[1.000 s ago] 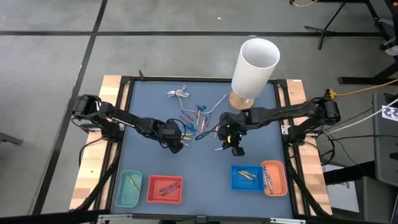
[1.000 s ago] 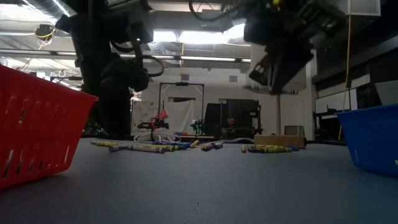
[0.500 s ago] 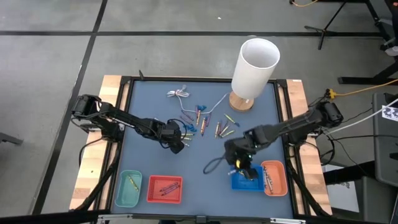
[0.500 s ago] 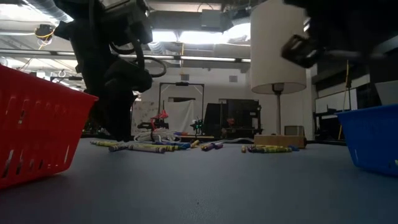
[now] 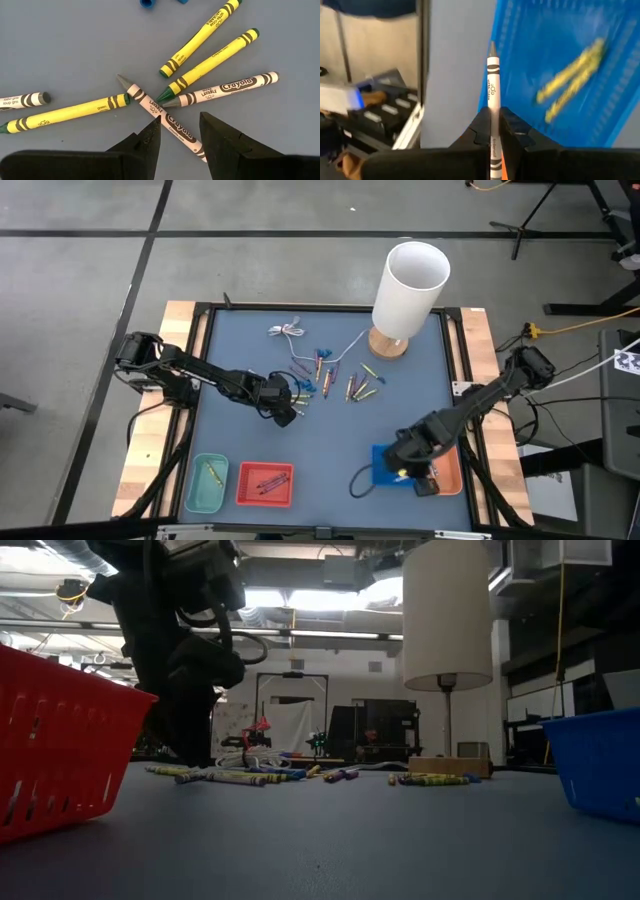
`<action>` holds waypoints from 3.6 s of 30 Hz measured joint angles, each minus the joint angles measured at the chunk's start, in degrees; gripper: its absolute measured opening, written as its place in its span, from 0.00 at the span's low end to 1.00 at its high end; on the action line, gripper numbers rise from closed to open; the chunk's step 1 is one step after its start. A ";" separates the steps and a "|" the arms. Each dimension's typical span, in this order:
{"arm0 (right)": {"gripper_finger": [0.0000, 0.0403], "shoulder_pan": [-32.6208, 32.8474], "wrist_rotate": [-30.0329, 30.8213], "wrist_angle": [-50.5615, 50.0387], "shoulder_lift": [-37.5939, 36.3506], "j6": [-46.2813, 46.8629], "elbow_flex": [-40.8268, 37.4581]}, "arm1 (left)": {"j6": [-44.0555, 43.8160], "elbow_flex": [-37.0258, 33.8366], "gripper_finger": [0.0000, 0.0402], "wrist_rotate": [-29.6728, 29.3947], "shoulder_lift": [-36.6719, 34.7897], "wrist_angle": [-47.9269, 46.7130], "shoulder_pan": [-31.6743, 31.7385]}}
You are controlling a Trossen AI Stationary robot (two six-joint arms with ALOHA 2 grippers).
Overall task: Sort crayons
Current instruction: Put the gray crayon into the orange bin
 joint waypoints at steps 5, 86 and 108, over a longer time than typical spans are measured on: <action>0.04 4.75 -0.01 -8.10 0.00 4.36 0.00 | 0.00 0.00 0.30 0.00 0.00 0.00 0.00; 0.33 13.29 1.02 -16.49 -0.02 21.97 -0.02 | -5.97 -0.04 0.30 0.00 0.02 -2.38 -0.01; 0.33 13.27 -0.93 -13.11 -0.02 22.12 -0.02 | -5.64 0.06 0.30 -0.41 3.63 -1.40 -0.07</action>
